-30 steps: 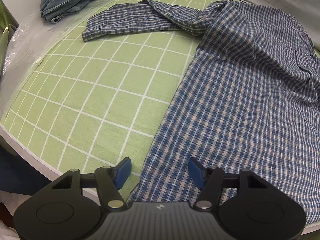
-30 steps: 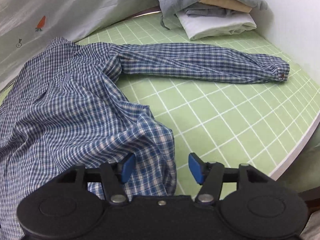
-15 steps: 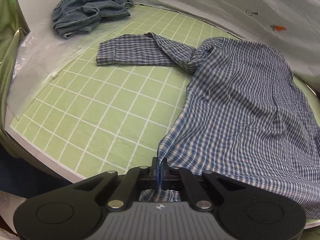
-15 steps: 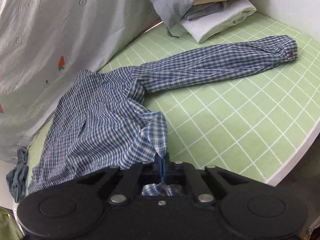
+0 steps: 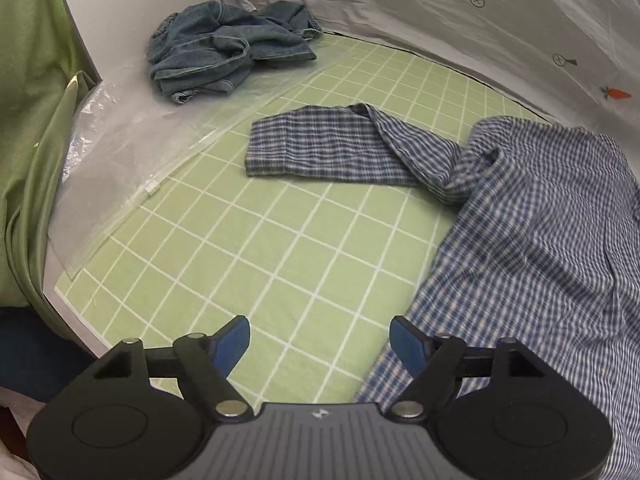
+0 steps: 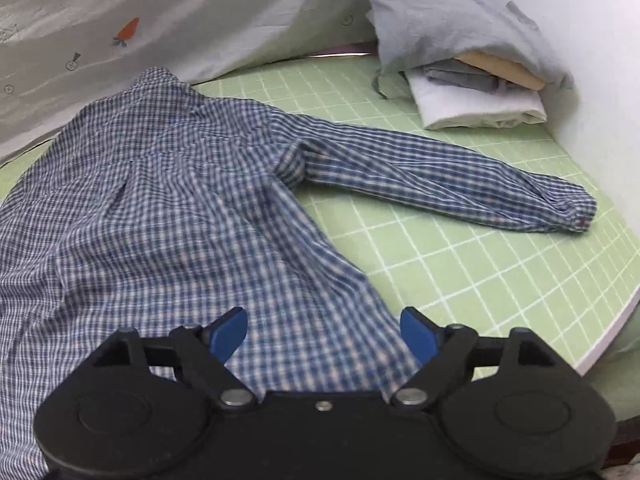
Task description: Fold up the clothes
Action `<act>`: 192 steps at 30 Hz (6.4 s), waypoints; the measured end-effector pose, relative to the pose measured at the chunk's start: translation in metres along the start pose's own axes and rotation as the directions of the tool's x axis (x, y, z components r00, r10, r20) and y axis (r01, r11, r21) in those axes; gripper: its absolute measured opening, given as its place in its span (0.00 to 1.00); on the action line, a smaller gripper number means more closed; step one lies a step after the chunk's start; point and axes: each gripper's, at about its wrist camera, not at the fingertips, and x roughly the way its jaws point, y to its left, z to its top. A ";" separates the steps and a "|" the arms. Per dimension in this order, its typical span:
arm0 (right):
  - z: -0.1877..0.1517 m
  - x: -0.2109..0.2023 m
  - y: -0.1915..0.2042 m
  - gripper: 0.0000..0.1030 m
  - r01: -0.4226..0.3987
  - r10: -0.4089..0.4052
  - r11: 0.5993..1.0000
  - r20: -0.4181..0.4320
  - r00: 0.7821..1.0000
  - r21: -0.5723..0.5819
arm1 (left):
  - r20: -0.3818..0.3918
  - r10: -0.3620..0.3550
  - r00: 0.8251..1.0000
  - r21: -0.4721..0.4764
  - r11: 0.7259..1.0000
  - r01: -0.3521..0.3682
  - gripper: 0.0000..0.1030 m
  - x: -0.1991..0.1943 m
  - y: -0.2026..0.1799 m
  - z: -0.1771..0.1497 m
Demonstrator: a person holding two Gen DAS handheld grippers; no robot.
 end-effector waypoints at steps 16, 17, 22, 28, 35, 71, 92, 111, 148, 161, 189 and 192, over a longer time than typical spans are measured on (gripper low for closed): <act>0.043 0.068 0.092 1.00 -0.045 0.054 0.992 -0.080 0.995 0.115 | 0.015 -0.072 0.997 -0.152 0.986 0.073 0.87 0.100 0.002 0.131; 0.048 0.076 0.094 1.00 -0.019 0.031 0.991 -0.093 0.995 0.130 | 0.008 -0.076 0.997 -0.158 0.984 0.076 0.87 0.106 -0.001 0.137; 0.070 0.102 0.094 1.00 0.054 -0.023 0.978 -0.153 0.988 0.202 | -0.027 -0.097 0.995 -0.188 0.978 0.091 0.82 0.140 -0.013 0.166; 0.074 0.106 0.098 1.00 0.132 -0.104 0.972 -0.150 0.983 0.194 | -0.068 -0.124 0.990 -0.224 0.969 0.106 0.59 0.181 -0.028 0.201; 0.079 0.103 0.097 1.00 0.144 -0.124 0.974 -0.124 0.985 0.173 | -0.096 -0.105 0.990 -0.261 0.962 0.077 0.60 0.194 -0.037 0.213; 0.059 0.095 0.098 1.00 0.081 -0.058 0.981 -0.130 0.990 0.179 | 0.061 0.009 0.998 -0.354 0.935 0.013 0.55 0.110 0.069 0.105; 0.053 0.084 0.123 1.00 0.149 -0.133 0.984 -0.157 0.979 0.094 | 0.197 0.064 0.978 -0.196 0.980 -0.024 0.03 0.139 0.077 0.161; 0.054 0.074 0.109 1.00 0.051 -0.039 0.990 -0.096 0.995 0.130 | 0.149 0.229 0.962 -0.340 0.925 -0.168 0.65 0.081 0.092 0.107; 0.254 0.263 0.175 0.48 -0.383 0.398 0.901 0.036 0.917 -0.203 | -0.140 -0.565 0.813 0.515 0.660 0.547 0.21 0.225 -0.343 0.194; 0.285 0.254 0.207 0.03 -0.261 0.337 0.906 0.194 0.921 -0.334 | 0.069 -0.517 0.853 0.507 0.755 0.416 0.03 0.237 -0.378 0.244; 0.142 0.118 0.079 0.92 -0.206 0.216 0.975 0.136 0.967 -0.087 | 0.126 -0.252 0.959 0.304 0.931 0.205 0.84 0.080 -0.181 0.086; 0.068 0.085 0.057 0.92 -0.198 0.200 0.980 0.079 0.977 -0.031 | 0.062 -0.193 0.979 0.261 0.950 0.170 0.84 0.063 -0.124 0.047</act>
